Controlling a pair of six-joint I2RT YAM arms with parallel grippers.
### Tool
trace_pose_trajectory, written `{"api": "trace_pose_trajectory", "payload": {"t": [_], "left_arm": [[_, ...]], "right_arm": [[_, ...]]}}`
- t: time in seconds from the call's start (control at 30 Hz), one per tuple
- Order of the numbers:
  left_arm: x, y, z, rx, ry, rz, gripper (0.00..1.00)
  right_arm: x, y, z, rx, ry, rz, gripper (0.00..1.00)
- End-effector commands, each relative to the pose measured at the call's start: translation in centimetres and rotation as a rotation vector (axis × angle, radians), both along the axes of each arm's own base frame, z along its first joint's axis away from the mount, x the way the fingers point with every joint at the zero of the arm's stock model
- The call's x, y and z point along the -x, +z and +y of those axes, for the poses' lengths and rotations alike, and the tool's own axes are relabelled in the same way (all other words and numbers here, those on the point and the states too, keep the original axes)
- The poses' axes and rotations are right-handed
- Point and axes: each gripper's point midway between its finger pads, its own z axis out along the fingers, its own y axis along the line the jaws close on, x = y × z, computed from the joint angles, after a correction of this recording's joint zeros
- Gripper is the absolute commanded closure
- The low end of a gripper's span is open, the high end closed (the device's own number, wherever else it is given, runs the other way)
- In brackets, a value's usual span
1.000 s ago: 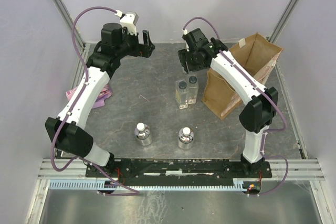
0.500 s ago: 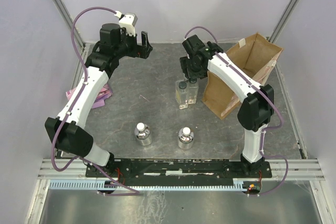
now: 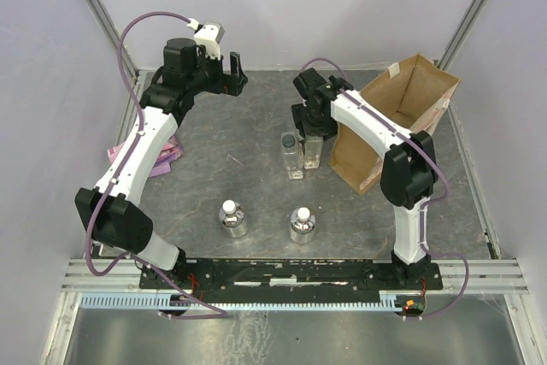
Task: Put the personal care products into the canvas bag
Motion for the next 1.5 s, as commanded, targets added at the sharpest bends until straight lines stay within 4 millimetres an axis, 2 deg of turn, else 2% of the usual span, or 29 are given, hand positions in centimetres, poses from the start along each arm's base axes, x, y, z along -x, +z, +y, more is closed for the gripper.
{"api": "trace_pose_trajectory", "payload": {"t": [0.0,0.2,0.3,0.5,0.6,0.7,0.8,0.93,1.07,1.2,1.33,1.47], "left_arm": [[-0.2,1.4,0.0,-0.013,-0.034,-0.053,0.0],[-0.3,1.3,0.1,-0.013,-0.029,-0.051,0.0],[-0.4,1.3,0.1,-0.012,-0.028,-0.05,0.0],[-0.6,1.1,-0.3,-0.001,-0.042,-0.049,0.0],[-0.8,0.9,-0.5,0.006,-0.051,-0.049,0.0],[-0.8,0.7,-1.0,0.022,-0.075,-0.045,0.0],[-0.9,0.7,-1.6,0.046,-0.097,-0.044,0.0],[-1.1,1.2,-2.2,0.078,-0.113,-0.053,0.0],[-1.3,2.0,-2.7,0.112,-0.128,-0.069,0.0],[-1.2,2.5,-3.6,0.15,-0.167,-0.077,0.01],[0.3,3.3,-6.6,0.231,-0.313,-0.11,0.0],[2.9,4.0,-11.6,0.214,-0.456,-0.154,0.01]], "right_arm": [[-0.1,-1.4,0.6,0.0,0.0,0.046,0.26],[-0.6,-1.0,0.6,0.028,0.014,0.058,0.26],[-0.6,-0.9,0.4,0.042,0.025,0.065,0.31],[-0.7,-0.7,0.2,0.057,0.063,0.053,0.58],[-1.0,-0.1,0.1,0.059,0.078,0.03,0.64],[-1.2,0.8,0.0,0.069,0.094,0.012,0.73],[-1.7,2.8,-0.5,0.087,0.1,-0.031,0.82],[-2.9,6.8,-0.5,0.077,0.106,-0.132,0.99],[-4.3,11.6,-0.5,0.055,0.104,-0.26,1.0],[-5.7,16.8,-1.8,0.063,0.067,-0.419,1.0],[-6.7,22.3,-3.8,0.066,0.005,-0.6,1.0],[-6.7,28.9,-7.1,0.085,-0.081,-0.808,1.0]]}}
